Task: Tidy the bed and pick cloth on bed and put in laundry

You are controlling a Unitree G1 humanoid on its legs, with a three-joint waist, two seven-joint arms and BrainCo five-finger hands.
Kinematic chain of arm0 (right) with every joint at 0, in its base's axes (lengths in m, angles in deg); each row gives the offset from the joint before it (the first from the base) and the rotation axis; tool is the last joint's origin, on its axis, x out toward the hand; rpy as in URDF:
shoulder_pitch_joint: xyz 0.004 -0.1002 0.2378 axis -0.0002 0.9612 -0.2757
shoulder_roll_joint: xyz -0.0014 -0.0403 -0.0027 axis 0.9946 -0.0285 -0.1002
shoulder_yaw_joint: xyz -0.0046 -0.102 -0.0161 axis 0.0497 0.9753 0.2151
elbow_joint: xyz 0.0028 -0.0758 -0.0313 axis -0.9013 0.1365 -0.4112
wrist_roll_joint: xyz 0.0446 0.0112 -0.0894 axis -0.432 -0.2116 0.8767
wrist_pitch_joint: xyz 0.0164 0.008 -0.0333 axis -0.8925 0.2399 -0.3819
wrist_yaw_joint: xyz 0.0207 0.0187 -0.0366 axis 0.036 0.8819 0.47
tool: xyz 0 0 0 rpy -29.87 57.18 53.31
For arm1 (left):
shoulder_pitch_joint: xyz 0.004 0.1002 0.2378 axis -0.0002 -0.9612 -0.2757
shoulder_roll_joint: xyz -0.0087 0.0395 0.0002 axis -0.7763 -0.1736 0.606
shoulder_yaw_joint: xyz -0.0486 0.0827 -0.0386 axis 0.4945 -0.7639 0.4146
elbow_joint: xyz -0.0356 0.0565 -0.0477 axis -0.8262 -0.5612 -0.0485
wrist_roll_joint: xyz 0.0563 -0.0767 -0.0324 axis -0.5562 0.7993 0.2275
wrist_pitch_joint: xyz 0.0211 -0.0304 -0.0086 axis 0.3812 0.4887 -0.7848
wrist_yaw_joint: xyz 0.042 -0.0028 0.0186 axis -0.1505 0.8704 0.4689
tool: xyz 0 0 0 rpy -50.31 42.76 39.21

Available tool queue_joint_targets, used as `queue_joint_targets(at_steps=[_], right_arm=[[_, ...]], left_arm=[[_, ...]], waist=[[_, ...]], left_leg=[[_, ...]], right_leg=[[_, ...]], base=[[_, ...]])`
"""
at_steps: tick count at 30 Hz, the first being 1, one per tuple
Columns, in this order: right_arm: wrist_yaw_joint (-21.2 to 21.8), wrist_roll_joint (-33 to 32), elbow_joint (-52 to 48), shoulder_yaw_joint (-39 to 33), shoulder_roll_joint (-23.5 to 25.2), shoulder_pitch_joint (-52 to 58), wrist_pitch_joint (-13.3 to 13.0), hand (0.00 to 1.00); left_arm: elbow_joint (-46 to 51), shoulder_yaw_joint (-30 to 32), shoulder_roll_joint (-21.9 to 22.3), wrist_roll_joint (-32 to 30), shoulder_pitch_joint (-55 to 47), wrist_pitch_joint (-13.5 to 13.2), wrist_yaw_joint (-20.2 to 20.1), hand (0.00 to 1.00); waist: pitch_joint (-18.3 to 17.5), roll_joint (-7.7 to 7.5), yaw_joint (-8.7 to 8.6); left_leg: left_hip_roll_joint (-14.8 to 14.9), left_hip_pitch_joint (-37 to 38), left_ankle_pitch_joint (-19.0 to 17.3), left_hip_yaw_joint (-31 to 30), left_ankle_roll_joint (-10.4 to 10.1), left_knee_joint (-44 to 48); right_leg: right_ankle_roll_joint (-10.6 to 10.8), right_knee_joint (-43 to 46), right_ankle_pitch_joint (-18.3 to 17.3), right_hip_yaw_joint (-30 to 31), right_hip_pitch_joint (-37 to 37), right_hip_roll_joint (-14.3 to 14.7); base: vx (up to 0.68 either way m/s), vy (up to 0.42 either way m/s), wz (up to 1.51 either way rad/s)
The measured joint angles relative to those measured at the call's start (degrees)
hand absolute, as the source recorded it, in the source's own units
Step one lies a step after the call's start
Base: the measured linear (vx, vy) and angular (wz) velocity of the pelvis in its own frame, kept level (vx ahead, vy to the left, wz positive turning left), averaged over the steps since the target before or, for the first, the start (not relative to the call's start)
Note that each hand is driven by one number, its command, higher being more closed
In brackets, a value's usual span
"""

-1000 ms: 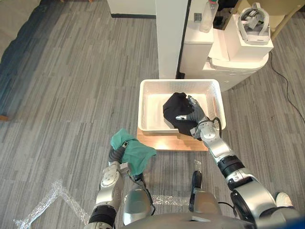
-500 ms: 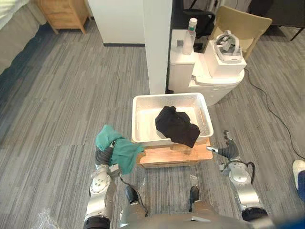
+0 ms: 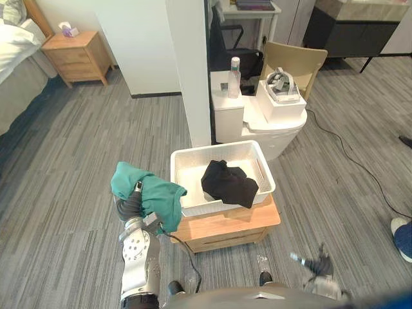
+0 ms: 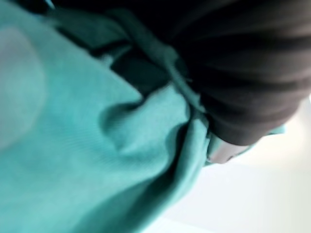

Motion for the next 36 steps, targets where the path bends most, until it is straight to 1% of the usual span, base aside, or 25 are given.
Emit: queue_joint_targets(at_steps=[3,5,8,11,14,15,16,17,18,19,20,21,22,24,25,26,27,28,29,31,33,36], right_arm=[[0.05,-0.49,7.76,-0.43,-0.42,0.07,0.06,0.0],[0.05,-0.75,10.54,-0.68,-0.56,-0.04,0.47,0.0],[0.07,-1.11,12.75,-1.76,-0.44,-0.06,0.76,0.0],[0.6,-3.03,14.54,-2.1,-0.43,-0.06,1.14,0.0],[1.31,-3.13,15.95,-4.03,-0.32,-0.11,1.34,0.0],[1.31,-3.16,16.27,-4.02,-0.33,-0.06,1.33,0.0],[1.52,-3.17,17.18,-3.83,-0.73,-0.09,1.47,0.0],[2.81,-3.19,17.25,-3.98,-0.74,-0.09,1.43,0.0],[3.63,-3.31,17.23,-3.97,-0.62,-0.11,1.43,0.0],[4.2,-3.76,17.24,-3.97,-0.57,-0.05,1.43,0.0],[4.4,-3.81,17.57,-4.09,-0.56,0.15,1.57,0.0],[4.48,-4.04,18.49,-4.35,-0.7,0.53,2.11,0.0],[4.54,-4.12,19.13,-4.89,-0.58,0.76,2.49,0.0],[5.13,-4.16,20.3,-6.03,-0.4,0.65,2.84,0.0],[5.72,-4.17,20.43,-6.14,-0.51,0.41,3.02,0.0],[5.91,-4.17,20.43,-6.14,-0.62,0.33,3.1,0.0],[6.19,-4.17,20.35,-6.15,-0.73,0.31,3.11,0.0],[6.34,-4.19,20.3,-6.14,-0.87,0.31,3.11,0.0],[6.36,-4.19,20.26,-6.13,-1.05,0.31,3.11,0.0],[6.42,-4.2,19.97,-6.0,-1.28,0.1,3.11,0.0],[6.31,-4.22,19.97,-6.0,-0.95,0.13,3.1,0.0],[6.19,-5.33,19.93,-5.93,0.54,0.45,3.12,0.0]], left_arm=[[-0.08,-1.42,-0.01,-1.71,0.47,0.0,0.0,1.0],[-0.19,-2.89,-0.03,-3.46,0.64,0.0,-0.08,1.0],[-0.68,-4.96,0.01,-5.36,1.33,0.05,-0.38,1.0],[-0.68,-7.01,-0.01,-7.33,1.58,0.05,-1.86,1.0],[-0.77,-8.13,-0.06,-7.92,1.83,0.08,-2.68,1.0],[-0.83,-8.69,-0.69,-8.3,2.55,0.56,-2.64,1.0],[-0.84,-9.0,-4.0,-8.84,6.5,2.4,-2.99,1.0],[-1.36,-7.37,-7.92,-9.76,12.26,2.81,-3.02,1.0],[-1.92,-6.07,-9.08,-9.72,15.35,2.66,-2.85,1.0],[-2.49,-4.84,-11.84,-9.6,20.18,2.8,-2.64,1.0],[-2.39,-4.89,-12.72,-9.65,21.9,3.2,-2.84,1.0],[-1.42,-4.93,-12.27,-10.64,24.15,3.97,-3.56,1.0],[-0.29,-5.87,-11.43,-12.11,25.01,4.45,-4.24,1.0],[-0.45,-8.78,-10.0,-14.99,25.44,5.26,-5.06,1.0],[-0.98,-10.15,-9.7,-16.82,25.48,5.93,-5.5,1.0],[-1.6,-10.51,-9.69,-17.69,25.72,6.11,-5.55,1.0],[-4.29,-10.67,-9.72,-18.52,27.4,6.29,-5.51,1.0],[-8.24,-10.57,-10.06,-18.45,30.43,6.58,-5.0,1.0],[-10.1,-10.4,-10.47,-18.41,32.04,6.72,-4.89,1.0],[-14.57,-9.7,-13.16,-17.89,37.7,7.29,-3.82,1.0],[-14.46,-9.29,-13.91,-17.6,39.71,7.31,-3.58,1.0],[-12.83,-10.8,-13.72,-17.69,40.77,7.23,-2.72,1.0]], waist=[[-0.36,-1.15,-0.09],[-0.66,-1.74,-0.14],[-0.88,-2.11,-0.2],[-1.1,-2.49,-0.22],[-1.13,-2.52,-0.38],[-1.17,-2.6,-0.68],[-1.24,-2.54,-0.19],[-1.24,-2.48,-0.91],[-1.27,-2.49,-1.49],[-1.28,-2.37,-1.8],[-1.34,-2.25,-2.18],[-1.46,-2.11,-3.06],[-1.48,-2.06,-3.47],[-1.48,-2.09,-3.61],[-1.27,-2.0,-4.38],[-1.12,-1.83,-4.81],[-0.8,-1.39,-5.11],[-0.53,-1.03,-5.32],[-0.43,-0.88,-5.44],[0.33,-0.27,-6.35],[0.53,-0.09,-6.7],[0.87,0.0,-7.92]], left_leg=[[0.12,0.78,-0.23,0.37,0.01,-0.01],[0.11,0.81,-0.3,0.5,0.11,-0.01],[0.13,0.85,-0.34,0.7,0.06,-0.02],[0.2,0.9,-0.4,0.81,-0.03,-0.02],[0.21,0.97,-0.46,0.92,-0.11,-0.02],[0.38,1.29,-0.57,1.13,-0.15,-0.02],[0.51,1.59,-0.64,2.29,-0.2,-0.02],[0.67,1.59,-0.63,2.59,-0.22,-0.02],[0.73,1.49,-0.61,2.8,-0.24,-0.03],[0.71,1.21,-0.62,3.15,-0.23,-0.03],[0.67,1.22,-0.63,3.24,-0.22,-0.03],[0.58,1.06,-0.62,3.1,-0.36,-0.02],[0.26,0.77,-0.7,2.92,-0.41,-0.02],[-0.11,0.65,-0.75,2.91,-0.41,-0.02],[-0.28,0.61,-0.49,2.91,-0.07,-0.02],[-0.26,0.61,-0.47,2.92,-0.05,-0.02],[-0.25,0.66,-0.48,3.13,-0.05,-0.02],[-0.24,0.67,-0.48,3.58,-0.05,-0.02],[-0.24,0.62,-0.48,3.83,-0.05,-0.02],[-0.21,0.22,-0.48,4.73,-0.06,-0.02],[-0.21,-0.42,-0.5,5.38,-0.07,-0.03],[-0.17,-1.02,-0.55,5.48,-0.13,-0.02]], right_leg=[[-0.02,-0.04,-0.05,0.2,0.58,0.07],[0.05,-0.05,-0.09,0.25,0.57,0.03],[0.06,-0.1,-0.1,0.41,0.57,0.06],[-0.02,-0.17,-0.03,0.45,0.61,0.07],[-0.03,-0.24,-0.02,0.48,0.61,0.06],[-0.01,-0.33,0.0,0.58,0.65,0.1],[0.0,-0.72,0.23,1.18,0.6,0.36],[0.17,-1.0,0.24,1.66,0.21,0.68],[0.18,-0.96,0.28,1.85,0.11,0.69],[0.16,-0.82,0.33,2.17,0.03,0.45],[0.15,-0.81,0.35,2.26,-0.03,0.35],[0.13,-0.95,0.4,2.26,-0.08,0.09],[0.12,-0.94,0.4,2.24,-0.32,-0.05],[0.15,-0.93,0.45,2.27,-0.77,-0.24],[0.23,-0.92,0.61,2.42,-0.81,-0.17],[0.22,-0.92,0.61,2.45,-0.82,-0.13],[0.22,-0.92,0.61,2.66,-0.91,-0.09],[0.22,-0.81,0.61,3.25,-1.24,-0.05],[0.22,-0.62,0.61,3.42,-1.58,-0.03],[0.22,0.17,0.61,4.36,-3.05,0.05],[0.22,0.44,0.61,4.93,-4.0,0.07],[0.22,0.59,0.61,5.02,-4.72,0.0]], base=[[0.0,0.001,-0.03],[0.0,0.0,0.0],[0.01,0.0,-0.04],[0.0,0.0,0.0],[0.03,0.0,-0.01],[0.04,-0.002,-0.1],[0.02,-0.007,-0.18],[-0.01,-0.009,-0.21],[-0.02,-0.01,-0.18],[-0.01,-0.001,-0.11],[0.02,0.007,-0.06],[0.05,0.01,0.01],[0.06,0.008,0.03],[0.07,0.02,0.0],[0.07,0.024,-0.01],[0.07,0.012,-0.02],[0.05,0.001,-0.09],[0.04,0.002,-0.13],[0.02,0.004,-0.2],[0.01,0.002,-0.21],[0.01,0.001,-0.15],[0.01,0.001,-0.05]])
